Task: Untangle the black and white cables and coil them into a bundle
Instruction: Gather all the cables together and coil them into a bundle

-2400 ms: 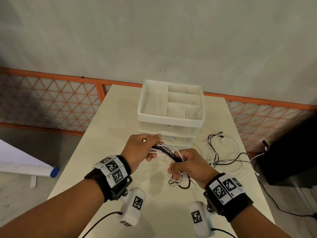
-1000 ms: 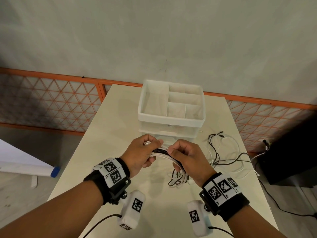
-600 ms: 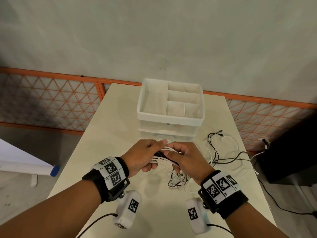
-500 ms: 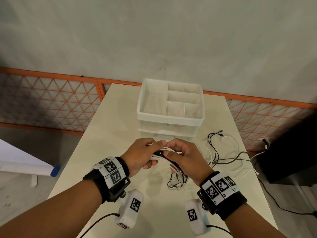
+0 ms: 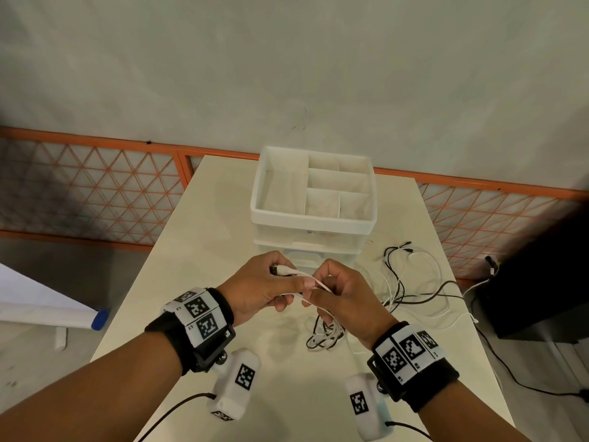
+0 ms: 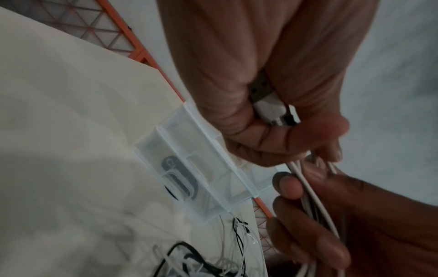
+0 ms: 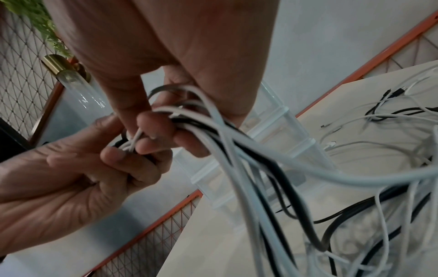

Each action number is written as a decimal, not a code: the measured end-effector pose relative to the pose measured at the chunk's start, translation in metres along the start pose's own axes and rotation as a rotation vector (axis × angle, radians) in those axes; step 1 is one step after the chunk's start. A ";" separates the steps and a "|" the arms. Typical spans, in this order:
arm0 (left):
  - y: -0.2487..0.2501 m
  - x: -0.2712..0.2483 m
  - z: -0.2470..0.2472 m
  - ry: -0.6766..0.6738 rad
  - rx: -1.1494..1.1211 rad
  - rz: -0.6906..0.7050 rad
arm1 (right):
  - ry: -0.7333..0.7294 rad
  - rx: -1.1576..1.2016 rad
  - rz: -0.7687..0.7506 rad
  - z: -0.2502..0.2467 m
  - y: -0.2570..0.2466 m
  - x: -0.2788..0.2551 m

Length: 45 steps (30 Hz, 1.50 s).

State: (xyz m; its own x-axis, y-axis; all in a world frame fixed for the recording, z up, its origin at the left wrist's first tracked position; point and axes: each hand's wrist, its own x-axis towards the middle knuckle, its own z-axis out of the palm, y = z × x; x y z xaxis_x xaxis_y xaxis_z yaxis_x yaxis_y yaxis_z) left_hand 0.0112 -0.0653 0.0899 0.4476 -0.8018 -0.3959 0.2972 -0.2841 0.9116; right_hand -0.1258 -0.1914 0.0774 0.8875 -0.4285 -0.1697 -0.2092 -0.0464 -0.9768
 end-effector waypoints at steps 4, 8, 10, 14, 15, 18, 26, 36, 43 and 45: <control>0.001 -0.001 -0.001 -0.060 0.075 0.022 | 0.033 -0.014 0.002 0.001 -0.001 0.003; 0.002 -0.001 0.002 -0.017 0.067 0.036 | 0.035 -0.092 -0.040 0.004 -0.005 0.006; 0.004 0.000 0.002 0.042 0.033 0.051 | -0.027 -0.039 0.022 0.002 -0.005 0.006; 0.013 0.002 -0.010 0.111 -0.117 0.028 | -0.044 -0.262 0.143 -0.009 0.010 0.005; 0.015 0.001 -0.014 0.100 -0.161 -0.001 | 0.000 -0.292 0.168 -0.012 0.016 0.005; 0.014 -0.006 -0.030 0.080 -0.282 -0.142 | 0.138 -0.350 0.133 -0.018 0.018 0.007; 0.047 -0.008 -0.006 0.125 0.578 0.223 | 0.071 -0.579 -0.143 0.001 -0.026 0.016; 0.083 -0.010 0.008 0.267 0.324 0.295 | 0.411 -0.464 -0.137 -0.047 -0.008 0.016; 0.104 -0.012 -0.003 0.301 0.201 0.345 | 0.604 -0.509 0.038 -0.092 0.001 0.017; 0.101 -0.008 -0.009 0.385 0.339 0.318 | 0.775 -0.227 -0.107 -0.101 -0.026 0.014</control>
State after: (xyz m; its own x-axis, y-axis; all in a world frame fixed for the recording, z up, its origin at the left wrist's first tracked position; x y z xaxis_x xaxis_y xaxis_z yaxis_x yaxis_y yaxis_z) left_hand 0.0456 -0.0833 0.1842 0.7623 -0.6451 -0.0521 -0.1583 -0.2638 0.9515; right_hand -0.1496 -0.2868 0.1139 0.3880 -0.9105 0.1430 -0.2913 -0.2684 -0.9182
